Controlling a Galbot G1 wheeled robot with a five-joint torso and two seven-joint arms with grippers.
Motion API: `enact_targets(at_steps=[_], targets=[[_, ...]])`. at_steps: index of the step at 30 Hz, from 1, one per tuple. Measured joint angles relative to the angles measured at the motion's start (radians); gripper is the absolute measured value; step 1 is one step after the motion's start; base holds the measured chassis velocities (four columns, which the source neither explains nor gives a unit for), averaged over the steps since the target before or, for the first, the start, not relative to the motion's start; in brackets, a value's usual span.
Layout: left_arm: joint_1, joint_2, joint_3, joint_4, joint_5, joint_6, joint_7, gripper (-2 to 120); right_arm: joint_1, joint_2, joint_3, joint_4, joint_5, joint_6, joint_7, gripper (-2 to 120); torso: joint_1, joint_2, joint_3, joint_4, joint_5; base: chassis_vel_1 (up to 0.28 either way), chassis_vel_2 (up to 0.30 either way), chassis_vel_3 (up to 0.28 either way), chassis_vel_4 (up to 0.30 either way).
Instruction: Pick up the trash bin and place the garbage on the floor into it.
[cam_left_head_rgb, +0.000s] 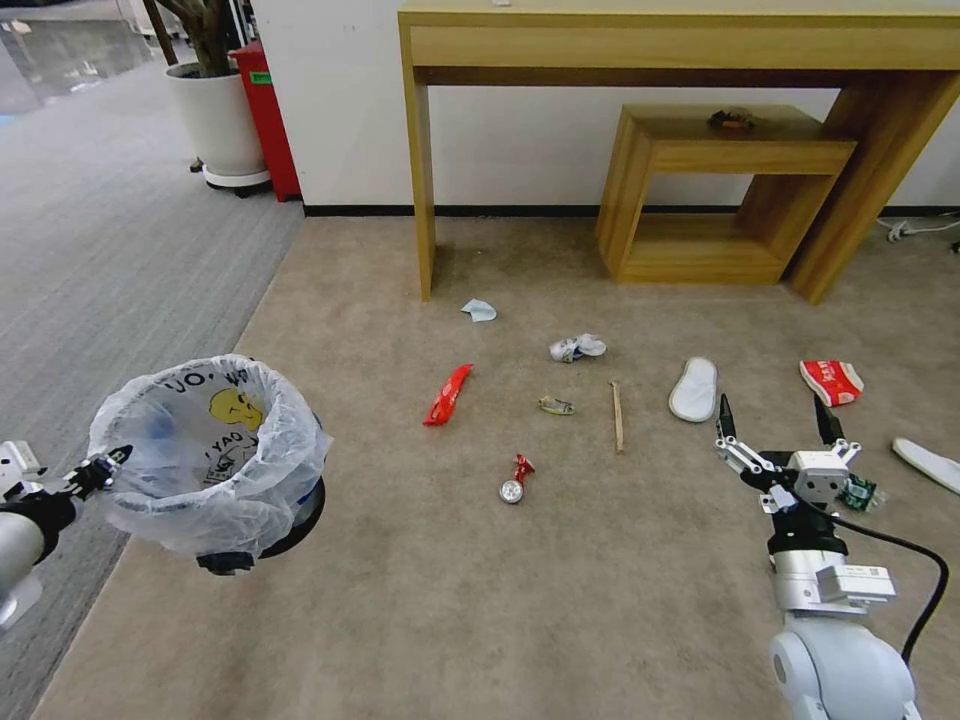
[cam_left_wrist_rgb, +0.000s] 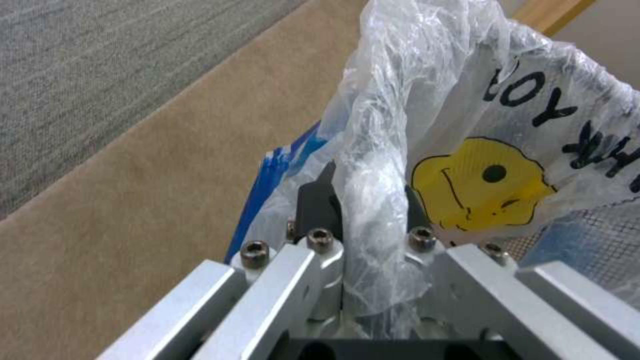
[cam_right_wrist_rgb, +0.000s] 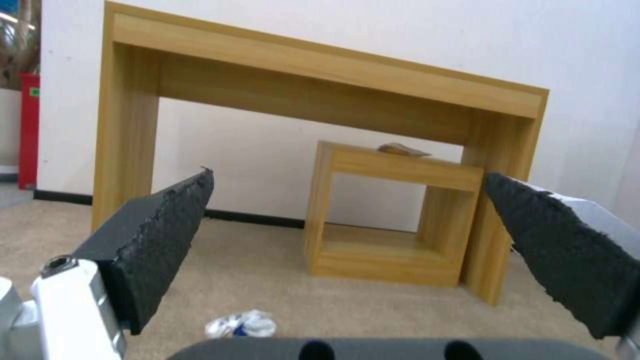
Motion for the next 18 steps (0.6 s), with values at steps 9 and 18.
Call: enact_targets(at_steps=[9,18], targets=[[0.001,-0.003,0.002,-0.001,0.004,0.000,0.001,3,0.000,0.000,-0.001,-0.001,0.001,0.000,0.000,100,0.000,0.000,0.000,0.0000,0.0000,-0.085,0.106,0.089,-0.100],[0.001,-0.005,0.002,-0.003,0.005,0.000,0.001,3,0.000,-0.002,0.000,-0.001,0.003,0.001,0.001,100,0.000,0.000,0.000,-0.0002,0.0000,-0.115,0.113,0.104,-0.108]])
